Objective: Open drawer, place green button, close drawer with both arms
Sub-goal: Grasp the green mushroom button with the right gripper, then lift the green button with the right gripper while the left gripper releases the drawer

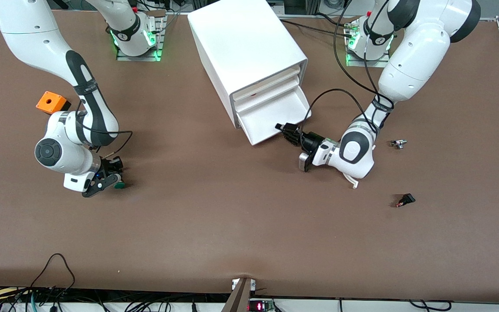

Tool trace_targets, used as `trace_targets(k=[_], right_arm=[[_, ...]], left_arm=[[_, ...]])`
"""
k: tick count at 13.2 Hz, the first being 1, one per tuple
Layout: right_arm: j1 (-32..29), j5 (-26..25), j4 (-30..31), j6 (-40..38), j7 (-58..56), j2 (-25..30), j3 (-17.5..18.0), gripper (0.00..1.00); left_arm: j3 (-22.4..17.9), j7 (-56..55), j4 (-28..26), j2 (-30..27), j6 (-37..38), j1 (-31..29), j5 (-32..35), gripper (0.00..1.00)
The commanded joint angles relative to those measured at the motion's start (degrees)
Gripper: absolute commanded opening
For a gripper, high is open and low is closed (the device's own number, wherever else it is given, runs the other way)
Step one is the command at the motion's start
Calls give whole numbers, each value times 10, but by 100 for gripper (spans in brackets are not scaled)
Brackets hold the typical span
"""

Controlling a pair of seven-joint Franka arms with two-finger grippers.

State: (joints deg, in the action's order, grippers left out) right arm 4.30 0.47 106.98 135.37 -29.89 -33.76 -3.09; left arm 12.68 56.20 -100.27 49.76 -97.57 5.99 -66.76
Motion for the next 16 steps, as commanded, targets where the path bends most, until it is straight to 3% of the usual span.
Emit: trace_targets(k=[1, 4, 6, 9, 12, 16], right_arm=[[-3, -2, -23, -42, -3, 21, 9, 0], [10, 15, -135, -183, 2, 23, 19, 0], [39, 30, -203, -267, 62, 18, 19, 0], [111, 41, -220, -289, 171, 22, 20, 0], [175, 97, -243, -289, 283, 20, 28, 0], [267, 100, -302, -280, 457, -4, 29, 0]], left_arm=[[-11, -40, 1, 0, -19, 3, -21, 99], [-12, -123, -1, -2, 18, -8, -16, 100], [-14, -174, 3, -13, 32, -20, 13, 100], [-14, -246, 18, -26, 76, -56, 66, 100], [-13, -274, 77, -27, 104, -98, 192, 100], [-13, -274, 121, -47, 99, -114, 343, 100]])
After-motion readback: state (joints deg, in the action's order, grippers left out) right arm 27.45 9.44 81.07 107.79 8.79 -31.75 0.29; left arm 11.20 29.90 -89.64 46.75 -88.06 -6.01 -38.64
